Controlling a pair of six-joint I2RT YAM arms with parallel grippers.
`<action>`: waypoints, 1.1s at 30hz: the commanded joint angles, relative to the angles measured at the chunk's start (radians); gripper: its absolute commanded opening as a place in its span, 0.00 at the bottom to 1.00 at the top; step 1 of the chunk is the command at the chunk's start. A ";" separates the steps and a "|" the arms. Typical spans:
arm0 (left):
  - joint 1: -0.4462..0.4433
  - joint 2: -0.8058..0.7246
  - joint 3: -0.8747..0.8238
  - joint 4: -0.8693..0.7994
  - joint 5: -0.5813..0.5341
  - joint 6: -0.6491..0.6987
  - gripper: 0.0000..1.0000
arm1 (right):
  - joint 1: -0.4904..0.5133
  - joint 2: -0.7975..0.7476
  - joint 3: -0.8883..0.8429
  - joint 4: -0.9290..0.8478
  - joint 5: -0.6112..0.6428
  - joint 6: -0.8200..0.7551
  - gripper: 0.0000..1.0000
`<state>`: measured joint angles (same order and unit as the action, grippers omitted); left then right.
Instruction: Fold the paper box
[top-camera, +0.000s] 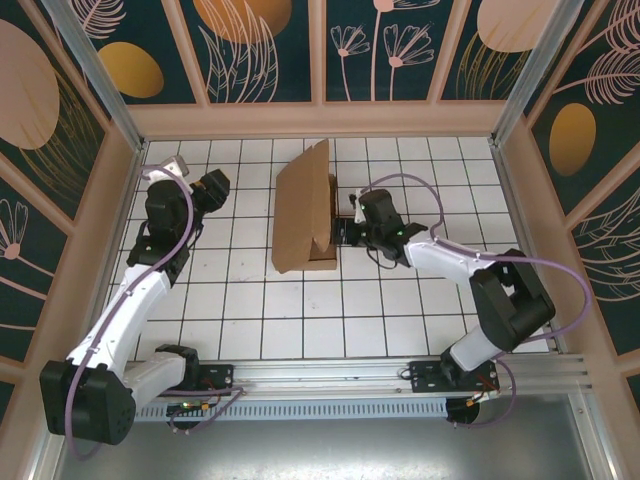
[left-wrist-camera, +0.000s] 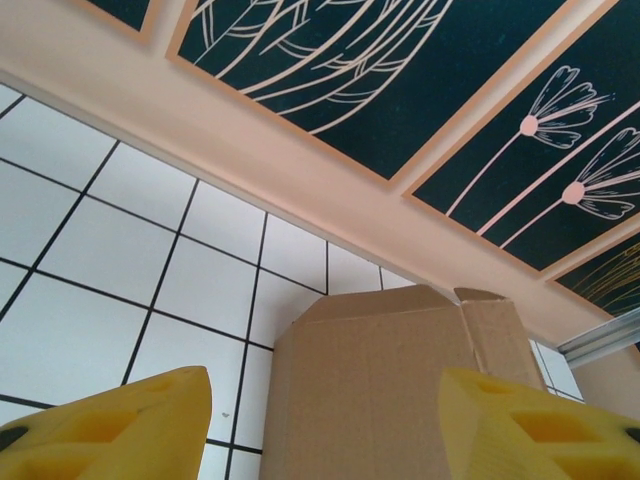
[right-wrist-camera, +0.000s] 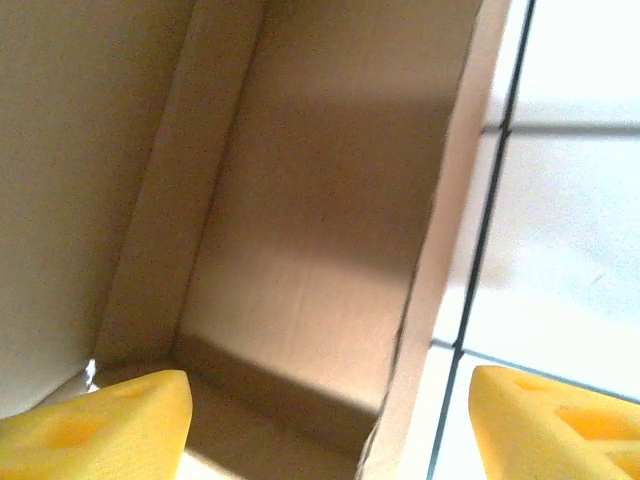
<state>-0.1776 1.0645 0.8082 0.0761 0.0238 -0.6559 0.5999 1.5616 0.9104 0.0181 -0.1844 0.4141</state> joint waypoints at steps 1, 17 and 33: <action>0.000 -0.001 -0.021 0.016 0.013 -0.022 0.61 | -0.009 0.077 0.117 -0.028 0.054 -0.205 0.72; 0.000 -0.152 -0.159 -0.065 -0.042 -0.106 0.62 | 0.105 0.440 0.783 -0.352 -0.080 -0.490 0.71; 0.000 -0.116 -0.286 0.021 0.002 -0.200 0.62 | 0.036 0.643 0.928 -0.238 0.152 -0.739 0.96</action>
<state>-0.1776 0.9371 0.5350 0.0349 0.0006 -0.8291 0.6720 2.1483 1.8008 -0.2714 -0.0952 -0.2188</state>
